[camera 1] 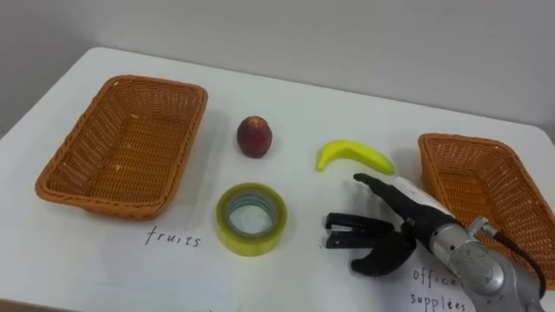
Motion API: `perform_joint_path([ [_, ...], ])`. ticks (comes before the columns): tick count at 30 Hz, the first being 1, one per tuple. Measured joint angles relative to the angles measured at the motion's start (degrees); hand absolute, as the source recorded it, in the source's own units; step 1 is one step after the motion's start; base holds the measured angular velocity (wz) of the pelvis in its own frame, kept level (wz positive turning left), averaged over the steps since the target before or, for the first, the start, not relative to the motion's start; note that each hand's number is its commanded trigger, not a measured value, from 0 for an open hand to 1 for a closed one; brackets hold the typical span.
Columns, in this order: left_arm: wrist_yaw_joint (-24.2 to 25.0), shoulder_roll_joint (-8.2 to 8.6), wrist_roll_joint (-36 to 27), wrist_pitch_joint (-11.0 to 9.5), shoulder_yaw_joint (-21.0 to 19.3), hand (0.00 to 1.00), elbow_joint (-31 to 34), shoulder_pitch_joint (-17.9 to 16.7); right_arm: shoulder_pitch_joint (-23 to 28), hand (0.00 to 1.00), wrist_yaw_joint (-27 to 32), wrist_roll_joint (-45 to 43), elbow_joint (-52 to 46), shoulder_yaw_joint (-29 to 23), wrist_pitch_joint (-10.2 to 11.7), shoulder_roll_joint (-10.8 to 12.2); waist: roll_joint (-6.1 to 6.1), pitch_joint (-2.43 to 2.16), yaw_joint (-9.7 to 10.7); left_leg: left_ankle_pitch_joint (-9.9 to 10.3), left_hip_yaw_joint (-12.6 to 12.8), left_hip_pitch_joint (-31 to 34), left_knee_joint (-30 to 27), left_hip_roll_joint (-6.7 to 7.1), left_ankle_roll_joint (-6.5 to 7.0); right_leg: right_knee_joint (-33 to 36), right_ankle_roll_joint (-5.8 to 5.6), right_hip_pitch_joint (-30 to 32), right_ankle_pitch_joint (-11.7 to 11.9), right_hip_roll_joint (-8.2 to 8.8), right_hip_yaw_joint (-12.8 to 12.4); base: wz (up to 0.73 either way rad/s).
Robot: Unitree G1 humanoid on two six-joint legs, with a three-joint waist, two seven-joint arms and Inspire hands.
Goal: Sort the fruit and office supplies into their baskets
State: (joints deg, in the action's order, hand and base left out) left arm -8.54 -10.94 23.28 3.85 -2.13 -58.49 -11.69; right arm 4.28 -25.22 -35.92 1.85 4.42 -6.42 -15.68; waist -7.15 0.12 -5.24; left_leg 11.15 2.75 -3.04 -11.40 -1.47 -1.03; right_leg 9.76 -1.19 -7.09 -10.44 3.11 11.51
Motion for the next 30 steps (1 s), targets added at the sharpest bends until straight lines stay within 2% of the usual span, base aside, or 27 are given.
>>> perform_joint_path([
  [10, -0.1, -0.14, -0.02, 0.61, 0.04, 0.0, 0.0, 0.15, -0.38, 0.0, -0.6, 0.0, 0.42, 0.89, -1.37, -0.02, -0.65, 0.06, 0.02, 0.0, -0.05, -0.02, -0.2, -0.18, -0.02, 0.0, 0.11, 0.15, 0.28, -0.17, 0.16, 0.0],
  [15, -0.16, -0.31, -0.01, 1.29, 0.11, 0.0, 0.14, 0.66, -1.02, 0.0, -1.33, -0.02, 0.41, 1.39, -3.29, -0.02, -0.81, 0.04, -0.06, 0.01, -0.1, 0.09, -0.33, -0.23, -0.04, 0.01, 0.12, 0.26, 0.39, -0.22, 0.27, 0.0],
  [19, -0.16, -0.4, 0.0, 1.92, 0.11, 0.0, 1.18, 0.66, -1.37, 0.0, -2.43, -0.26, 0.24, 1.45, -3.92, -0.09, -0.87, 0.0, -0.06, 0.0, -0.17, 0.33, -0.37, -0.23, -0.04, 0.02, 0.13, 0.27, 0.4, -0.24, 0.26, 0.0],
  [25, -0.15, -0.58, 0.02, 2.59, 0.08, 0.0, 1.95, 0.72, -1.18, 0.0, -6.55, -0.88, -1.63, 1.98, -6.5, -0.28, -1.2, -0.23, -0.31, -0.03, -0.16, 0.46, -0.37, -0.24, -0.07, 0.06, 0.15, 0.29, 0.42, -0.26, 0.25, 0.0],
  [30, -1.0, -0.7, 0.02, 3.32, 0.11, 0.0, 1.95, 0.84, -1.08, 0.0, -8.09, -3.0, -2.8, 2.33, -7.9, -0.28, -1.2, -0.23, -1.56, -0.03, -0.3, 0.42, -0.44, -0.25, -0.06, 0.06, 0.16, 0.48, 0.48, -0.26, 0.47, 0.01],
])
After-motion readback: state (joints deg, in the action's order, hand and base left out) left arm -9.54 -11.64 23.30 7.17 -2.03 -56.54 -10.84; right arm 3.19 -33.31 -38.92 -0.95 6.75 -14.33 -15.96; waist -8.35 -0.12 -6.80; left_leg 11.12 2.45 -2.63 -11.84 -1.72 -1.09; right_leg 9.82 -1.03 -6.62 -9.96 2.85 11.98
